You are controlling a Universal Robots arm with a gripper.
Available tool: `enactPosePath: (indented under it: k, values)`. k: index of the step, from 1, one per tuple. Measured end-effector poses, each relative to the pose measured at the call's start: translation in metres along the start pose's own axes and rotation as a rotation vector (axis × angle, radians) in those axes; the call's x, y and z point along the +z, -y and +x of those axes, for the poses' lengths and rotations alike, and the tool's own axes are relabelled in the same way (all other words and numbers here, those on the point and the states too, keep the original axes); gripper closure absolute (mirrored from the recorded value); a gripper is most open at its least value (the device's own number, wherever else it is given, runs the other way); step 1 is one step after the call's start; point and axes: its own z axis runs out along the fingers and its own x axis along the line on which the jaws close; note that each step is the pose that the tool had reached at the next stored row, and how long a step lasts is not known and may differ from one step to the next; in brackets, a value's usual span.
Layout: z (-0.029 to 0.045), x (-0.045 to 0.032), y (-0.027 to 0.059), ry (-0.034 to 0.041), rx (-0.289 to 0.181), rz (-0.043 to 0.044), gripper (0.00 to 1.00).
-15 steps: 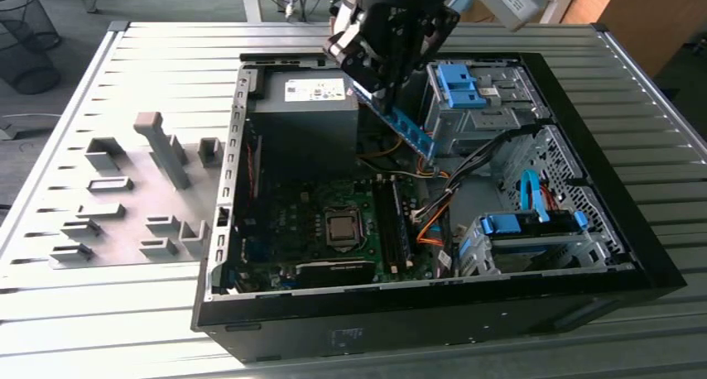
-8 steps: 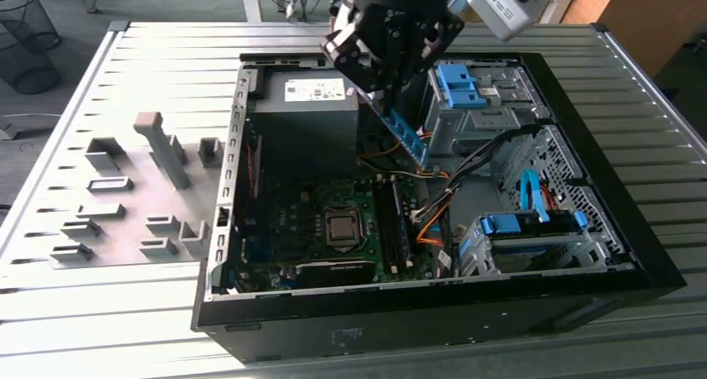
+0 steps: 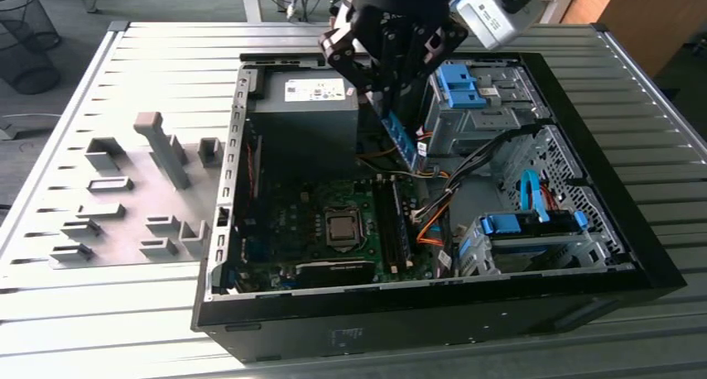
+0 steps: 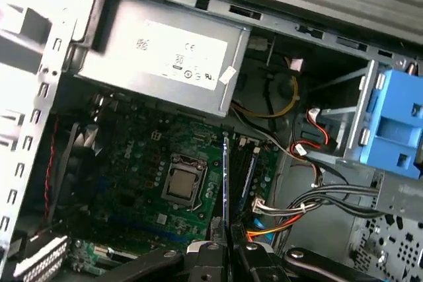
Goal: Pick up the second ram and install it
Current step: 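Insert the second ram into the second slot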
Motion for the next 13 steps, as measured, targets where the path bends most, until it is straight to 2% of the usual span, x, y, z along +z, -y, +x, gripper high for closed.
enactPosePath:
  k: [13]
  values:
    - [0.0001,0.0045,0.0001,0.004,0.237,0.0038,0.86]
